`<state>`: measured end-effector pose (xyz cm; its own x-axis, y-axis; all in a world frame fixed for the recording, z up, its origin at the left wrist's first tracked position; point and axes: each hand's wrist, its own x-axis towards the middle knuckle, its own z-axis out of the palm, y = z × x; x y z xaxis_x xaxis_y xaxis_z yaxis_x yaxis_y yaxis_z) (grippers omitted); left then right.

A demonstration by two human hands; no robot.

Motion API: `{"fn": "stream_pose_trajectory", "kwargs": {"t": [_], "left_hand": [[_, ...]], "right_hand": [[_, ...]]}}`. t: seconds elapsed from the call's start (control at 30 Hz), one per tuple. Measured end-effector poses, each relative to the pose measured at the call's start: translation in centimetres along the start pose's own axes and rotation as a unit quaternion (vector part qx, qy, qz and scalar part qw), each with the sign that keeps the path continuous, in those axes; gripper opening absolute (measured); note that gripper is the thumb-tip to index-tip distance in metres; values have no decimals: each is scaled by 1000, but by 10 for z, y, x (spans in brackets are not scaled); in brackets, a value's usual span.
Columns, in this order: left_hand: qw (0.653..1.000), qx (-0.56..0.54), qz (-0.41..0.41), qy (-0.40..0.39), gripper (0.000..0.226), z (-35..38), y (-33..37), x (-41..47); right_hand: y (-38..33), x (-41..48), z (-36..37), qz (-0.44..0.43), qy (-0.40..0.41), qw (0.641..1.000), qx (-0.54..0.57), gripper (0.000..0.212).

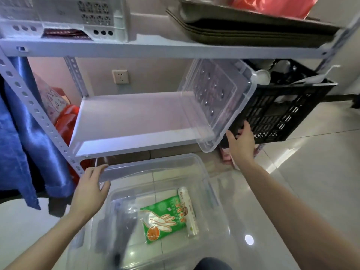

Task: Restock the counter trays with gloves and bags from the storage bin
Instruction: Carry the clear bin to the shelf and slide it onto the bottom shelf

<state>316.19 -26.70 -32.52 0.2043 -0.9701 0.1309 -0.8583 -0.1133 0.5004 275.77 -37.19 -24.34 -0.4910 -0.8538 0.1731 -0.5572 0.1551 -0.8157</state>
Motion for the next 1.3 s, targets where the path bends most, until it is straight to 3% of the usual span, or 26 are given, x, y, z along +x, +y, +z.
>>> {"fn": "stream_pose_trajectory", "kwargs": {"t": [0.13,0.3,0.43,0.87,1.03,1.1,1.17,1.3], "left_hand": [[990,-50,134,-13,52,2,81,18],[965,-81,249,-15,51,-6,174,29],[950,-105,295,-14,49,-19,217,20],[910,-46,411,-7,68,-41,321,-3],[884,73,456,68,83,-44,352,-4],[873,134,464,63,84,-45,352,0],[859,183,476,47,78,-47,347,3],[821,200,533,45,42,-49,335,-5]], "right_hand": [[-33,27,-12,27,-39,997,64,70],[-56,39,-10,61,-29,991,112,46],[-58,15,-20,8,-48,997,59,23],[18,-96,-133,-55,-91,992,69,26],[45,-116,-178,-102,-112,986,65,34],[54,-122,-193,-101,-117,987,46,27],[66,-125,-206,-98,-107,989,23,20],[88,-125,-225,-85,-123,989,13,37]]}}
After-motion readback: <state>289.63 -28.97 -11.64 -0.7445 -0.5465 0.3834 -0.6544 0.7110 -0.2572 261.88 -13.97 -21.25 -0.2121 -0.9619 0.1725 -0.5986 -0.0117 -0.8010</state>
